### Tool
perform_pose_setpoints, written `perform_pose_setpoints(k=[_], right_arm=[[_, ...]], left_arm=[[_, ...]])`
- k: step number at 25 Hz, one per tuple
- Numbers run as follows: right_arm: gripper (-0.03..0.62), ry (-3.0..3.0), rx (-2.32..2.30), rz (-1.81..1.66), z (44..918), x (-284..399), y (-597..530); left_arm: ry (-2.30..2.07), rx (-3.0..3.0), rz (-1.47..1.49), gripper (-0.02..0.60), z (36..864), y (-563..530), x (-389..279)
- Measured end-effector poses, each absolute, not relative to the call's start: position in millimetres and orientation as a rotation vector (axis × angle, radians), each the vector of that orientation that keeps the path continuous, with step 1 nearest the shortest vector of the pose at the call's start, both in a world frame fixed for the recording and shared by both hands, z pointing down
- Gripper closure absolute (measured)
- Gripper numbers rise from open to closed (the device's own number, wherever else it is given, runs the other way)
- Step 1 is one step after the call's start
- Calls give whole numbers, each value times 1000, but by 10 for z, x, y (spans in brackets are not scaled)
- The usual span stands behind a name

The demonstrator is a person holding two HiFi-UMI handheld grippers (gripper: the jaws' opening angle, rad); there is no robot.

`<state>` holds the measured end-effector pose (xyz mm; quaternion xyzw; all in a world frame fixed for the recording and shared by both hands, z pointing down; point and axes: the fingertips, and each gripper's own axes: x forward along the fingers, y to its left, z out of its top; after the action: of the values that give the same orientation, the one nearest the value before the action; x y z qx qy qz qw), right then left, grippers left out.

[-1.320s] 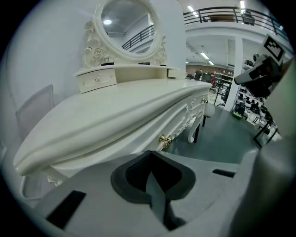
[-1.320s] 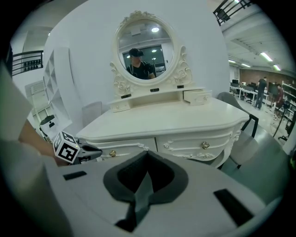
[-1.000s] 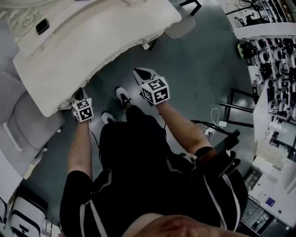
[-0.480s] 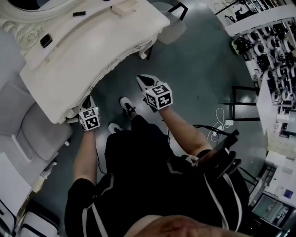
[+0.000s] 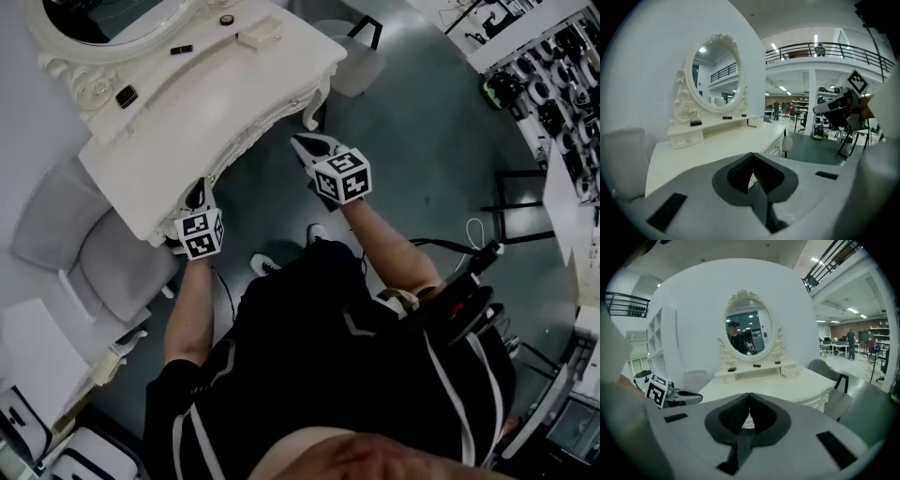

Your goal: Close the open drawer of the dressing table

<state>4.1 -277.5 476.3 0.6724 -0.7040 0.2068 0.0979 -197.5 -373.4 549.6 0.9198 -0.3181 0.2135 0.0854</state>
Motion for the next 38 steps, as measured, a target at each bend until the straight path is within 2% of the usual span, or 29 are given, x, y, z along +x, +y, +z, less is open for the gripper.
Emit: perform_pose_setpoints(k=[9, 16, 24, 38], right_arm=[[589, -2212, 2012, 436, 3828, 260, -2785], [589, -2281, 1965, 329, 3283, 451, -2681], [589, -2331, 1937, 228, 2930, 652, -2684], [590, -2337, 1900, 173, 2753, 846, -2731]], left_arm=[[-983, 2899, 302, 577, 4072, -3629, -1839], [-1081, 2923, 186, 577, 3320, -3532, -1692], [-1118, 2852, 90, 577, 2925, -3447, -1542], [-1192, 2856, 97, 577, 2701, -3364, -1370]])
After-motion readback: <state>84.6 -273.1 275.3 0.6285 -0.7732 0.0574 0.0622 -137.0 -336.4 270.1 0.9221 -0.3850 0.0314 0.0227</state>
